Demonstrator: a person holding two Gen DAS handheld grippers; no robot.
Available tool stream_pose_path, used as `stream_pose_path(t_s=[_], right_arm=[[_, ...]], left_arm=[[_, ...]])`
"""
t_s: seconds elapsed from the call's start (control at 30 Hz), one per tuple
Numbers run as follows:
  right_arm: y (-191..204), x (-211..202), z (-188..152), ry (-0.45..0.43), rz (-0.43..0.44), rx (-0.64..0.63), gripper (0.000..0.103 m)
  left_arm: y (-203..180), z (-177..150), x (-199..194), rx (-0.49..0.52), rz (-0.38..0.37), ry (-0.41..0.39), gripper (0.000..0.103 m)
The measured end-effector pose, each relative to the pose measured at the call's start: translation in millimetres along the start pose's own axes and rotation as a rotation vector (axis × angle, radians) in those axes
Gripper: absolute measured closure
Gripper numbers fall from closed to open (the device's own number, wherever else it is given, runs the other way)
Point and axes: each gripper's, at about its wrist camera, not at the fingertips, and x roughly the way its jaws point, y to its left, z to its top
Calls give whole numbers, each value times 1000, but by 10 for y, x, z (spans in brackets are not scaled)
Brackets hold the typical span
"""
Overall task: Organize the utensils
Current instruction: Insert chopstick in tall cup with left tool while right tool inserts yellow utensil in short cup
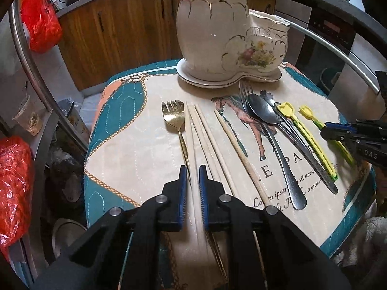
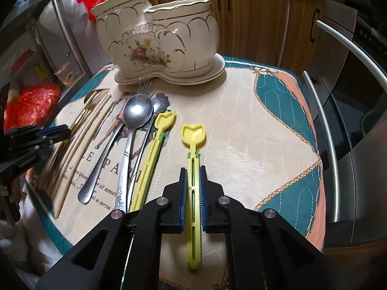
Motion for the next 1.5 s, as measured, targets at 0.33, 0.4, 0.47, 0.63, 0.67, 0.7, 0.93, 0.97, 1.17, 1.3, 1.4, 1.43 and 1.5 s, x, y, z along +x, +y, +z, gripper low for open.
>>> stream_pose_path(t_s=[0.33, 0.4, 0.47, 0.63, 0.67, 0.7, 0.93, 0.97, 1.17, 1.3, 1.4, 1.43, 1.5], right_arm=[[17, -53, -3, -25, 3, -8, 93], [9, -92, 11, -43, 17, -2, 93], [-2, -177, 51, -78, 37, 5, 92], [-22, -521, 277, -217, 70, 5, 93], [-26, -580, 331, -244, 74, 5, 92], [-35, -664, 421, -283, 80, 8, 92], [-41, -801, 1157, -456, 183, 32, 92], [-50, -745, 1289, -473, 212, 50, 92], [-187, -315, 1697, -505, 257, 144, 92], [-300, -114, 1798, -509, 288, 208, 92], [-337, -31, 1810, -529, 286, 229, 92], [-347, -16, 1812, -539, 280, 233, 92], [-359, 35, 1832, -554, 259, 236, 92]], left_arm=[[43, -4, -73, -12, -17, -24, 97], [48, 4, -114, -12, -18, -38, 97], [65, 29, -204, -24, -32, -73, 97], [135, 207, -589, -67, -87, -222, 97], [155, 288, -698, -78, -102, -266, 97], [169, 358, -760, -82, -112, -295, 97], [106, 1220, -998, -89, -236, -499, 97], [94, 1369, -967, -92, -256, -519, 97], [30, 1928, -713, -107, -247, -561, 97], [43, 2116, -536, -132, -222, -582, 97], [79, 2159, -433, -151, -196, -595, 97], [95, 2160, -414, -150, -187, -603, 97], [99, 2180, -386, -146, -152, -633, 97]])
